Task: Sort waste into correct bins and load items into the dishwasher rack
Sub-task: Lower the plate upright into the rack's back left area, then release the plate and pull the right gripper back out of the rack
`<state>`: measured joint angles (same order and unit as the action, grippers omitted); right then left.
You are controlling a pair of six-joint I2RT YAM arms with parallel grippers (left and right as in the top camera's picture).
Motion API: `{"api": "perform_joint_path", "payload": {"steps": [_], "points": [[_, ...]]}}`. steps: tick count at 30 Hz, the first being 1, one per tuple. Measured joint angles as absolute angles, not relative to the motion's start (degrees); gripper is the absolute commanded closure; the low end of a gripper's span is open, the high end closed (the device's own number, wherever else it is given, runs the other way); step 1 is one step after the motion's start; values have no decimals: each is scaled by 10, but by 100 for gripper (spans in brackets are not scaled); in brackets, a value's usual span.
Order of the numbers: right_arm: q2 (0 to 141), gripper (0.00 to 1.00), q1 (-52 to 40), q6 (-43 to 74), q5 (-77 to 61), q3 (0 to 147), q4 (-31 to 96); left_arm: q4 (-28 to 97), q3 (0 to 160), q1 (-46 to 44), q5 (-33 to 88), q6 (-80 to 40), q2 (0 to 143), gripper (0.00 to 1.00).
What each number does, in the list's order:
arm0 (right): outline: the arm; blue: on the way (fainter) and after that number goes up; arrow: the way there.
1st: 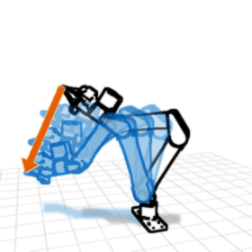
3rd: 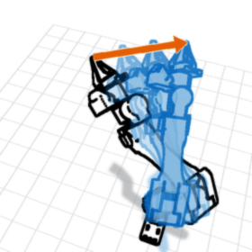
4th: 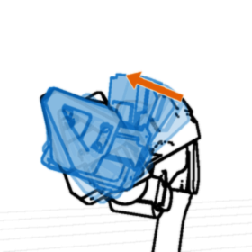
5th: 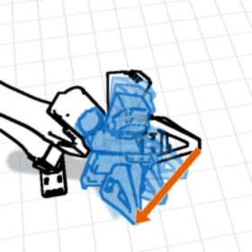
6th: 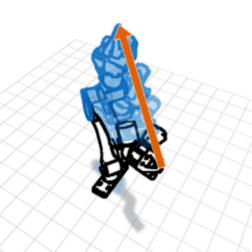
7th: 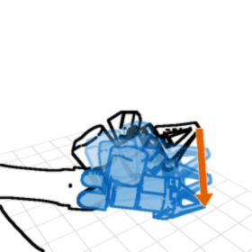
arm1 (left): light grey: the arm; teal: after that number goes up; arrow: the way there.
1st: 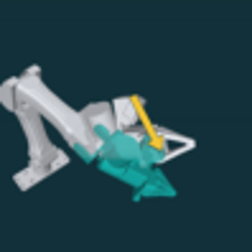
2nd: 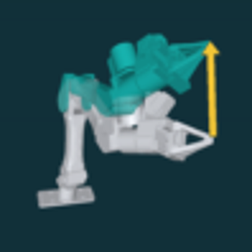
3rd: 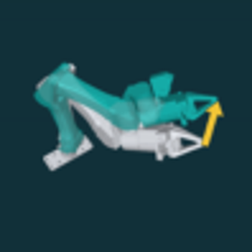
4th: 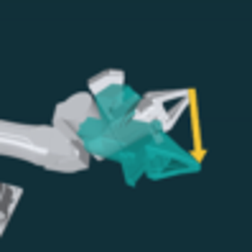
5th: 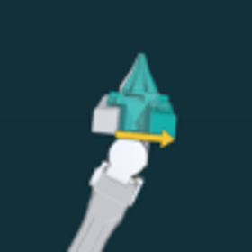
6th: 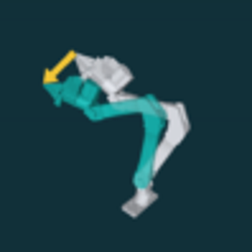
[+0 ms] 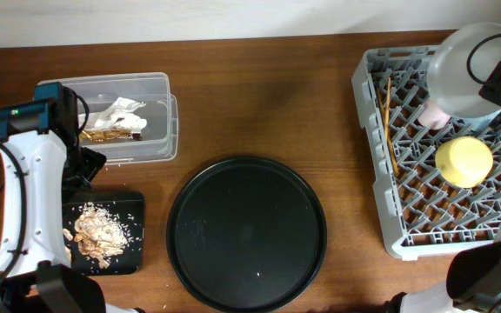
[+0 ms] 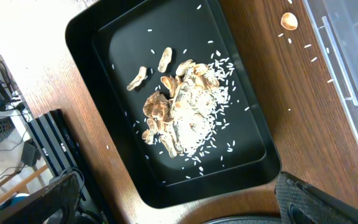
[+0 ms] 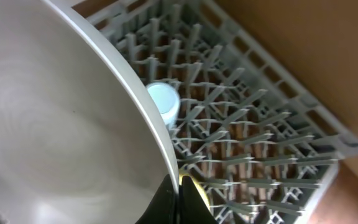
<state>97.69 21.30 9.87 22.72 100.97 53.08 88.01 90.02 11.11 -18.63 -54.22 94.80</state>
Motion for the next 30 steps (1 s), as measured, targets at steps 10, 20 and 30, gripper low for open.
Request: {"api": "perform_joint_path", "payload": {"steps": [10,20,30], "points": [[1058,96,110,83,343,1010,505,880,900,111,-186,-542,948,1],[1087,96,74,59,450,1010,488,880,900,111,-186,-542,948,1],[1088,96,56,45,455,1010,495,880,900,111,-186,-542,948,1]]}}
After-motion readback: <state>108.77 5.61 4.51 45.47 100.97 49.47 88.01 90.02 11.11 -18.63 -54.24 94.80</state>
